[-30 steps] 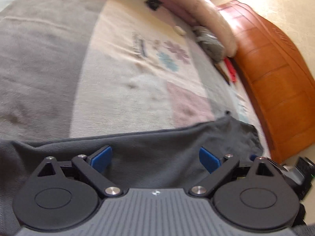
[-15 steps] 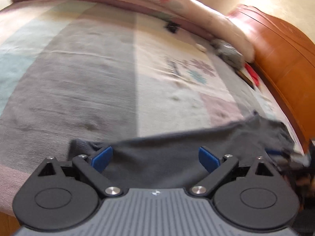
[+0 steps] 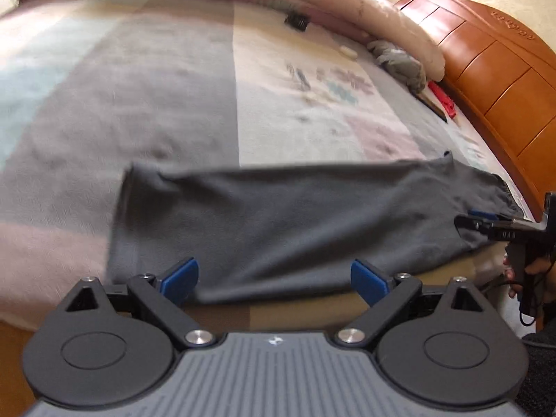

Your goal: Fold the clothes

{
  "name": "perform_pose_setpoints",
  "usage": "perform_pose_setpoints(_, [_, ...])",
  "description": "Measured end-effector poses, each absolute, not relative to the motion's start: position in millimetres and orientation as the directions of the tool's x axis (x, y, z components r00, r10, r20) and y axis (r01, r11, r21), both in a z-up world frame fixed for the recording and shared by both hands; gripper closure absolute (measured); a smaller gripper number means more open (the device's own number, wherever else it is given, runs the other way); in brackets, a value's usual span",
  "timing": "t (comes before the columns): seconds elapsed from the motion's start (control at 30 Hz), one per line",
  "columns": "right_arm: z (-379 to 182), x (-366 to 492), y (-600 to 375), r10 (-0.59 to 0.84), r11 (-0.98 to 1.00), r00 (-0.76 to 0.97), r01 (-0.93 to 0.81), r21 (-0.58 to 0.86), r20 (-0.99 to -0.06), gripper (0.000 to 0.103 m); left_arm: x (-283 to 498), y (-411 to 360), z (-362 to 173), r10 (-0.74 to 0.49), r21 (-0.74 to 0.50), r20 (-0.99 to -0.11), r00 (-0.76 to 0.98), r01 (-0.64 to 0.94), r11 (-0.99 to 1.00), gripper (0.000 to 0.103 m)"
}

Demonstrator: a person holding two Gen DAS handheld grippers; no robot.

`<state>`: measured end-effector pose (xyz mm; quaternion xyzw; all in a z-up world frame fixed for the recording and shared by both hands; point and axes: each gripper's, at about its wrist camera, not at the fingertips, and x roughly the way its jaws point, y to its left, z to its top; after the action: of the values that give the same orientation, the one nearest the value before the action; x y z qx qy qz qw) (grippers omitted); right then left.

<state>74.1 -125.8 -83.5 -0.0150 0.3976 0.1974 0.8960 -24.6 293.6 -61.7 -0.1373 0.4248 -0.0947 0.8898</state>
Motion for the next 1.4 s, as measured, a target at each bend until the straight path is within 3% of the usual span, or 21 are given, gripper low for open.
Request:
perform_pose_setpoints(0.13, [-85, 71, -122, 0.328, 0.920, 0.613, -0.381, 0.094, -0.719, 0.000, 3, 304, -66, -0.348, -0.396, -0.690, 0.635, 0.072, 0.916, 0.008])
perform_pose_setpoints(0.23, [-85, 71, -122, 0.327, 0.917, 0.609, -0.390, 0.087, -0.723, 0.000, 19, 317, -84, -0.288, -0.372, -0.724, 0.626, -0.002, 0.928, 0.009])
perform_pose_setpoints(0.37, [-85, 71, -123, 0.330, 0.914, 0.603, -0.397, 0.085, -0.726, 0.000, 17, 347, -85, -0.248, -0.418, -0.695, 0.675, -0.099, 0.903, 0.013])
perform_pose_setpoints(0.47, [-86, 70, -120, 0.317, 0.913, 0.606, -0.402, 0.062, -0.730, 0.000, 11, 337, -73, -0.194, -0.347, -0.713, 0.674, -0.100, 0.932, 0.013])
perform_pose_setpoints(0.7, [-89, 66, -114, 0.286, 0.910, 0.619, -0.414, 0.005, -0.732, 0.000, -10, 274, -69, -0.229, -0.185, -0.717, 0.658, 0.137, 0.973, 0.011])
perform_pose_setpoints(0.87, [-87, 65, -113, 0.282, 0.907, 0.614, -0.422, -0.005, -0.738, 0.000, -17, 274, -95, -0.052, -0.022, -0.791, 0.609, 0.057, 0.998, 0.011])
perform_pose_setpoints(1.07, [-67, 57, -82, 0.396, 0.833, 0.557, -0.552, 0.031, -0.729, 0.000, -20, 271, -72, -0.027, 0.012, -0.786, 0.618, 0.059, 0.998, 0.011])
perform_pose_setpoints(1.2, [-71, 57, -40, 0.420, 0.785, 0.539, -0.619, -0.006, -0.730, 0.000, -7, 253, -63, -0.083, -0.001, -0.755, 0.651, 0.126, 0.992, 0.011])
perform_pose_setpoints(1.4, [-84, 41, -16, 0.405, 0.738, 0.504, -0.672, -0.052, -0.763, 0.000, 14, 244, -94, -0.040, 0.027, -0.787, 0.616, 0.099, 0.995, 0.008])
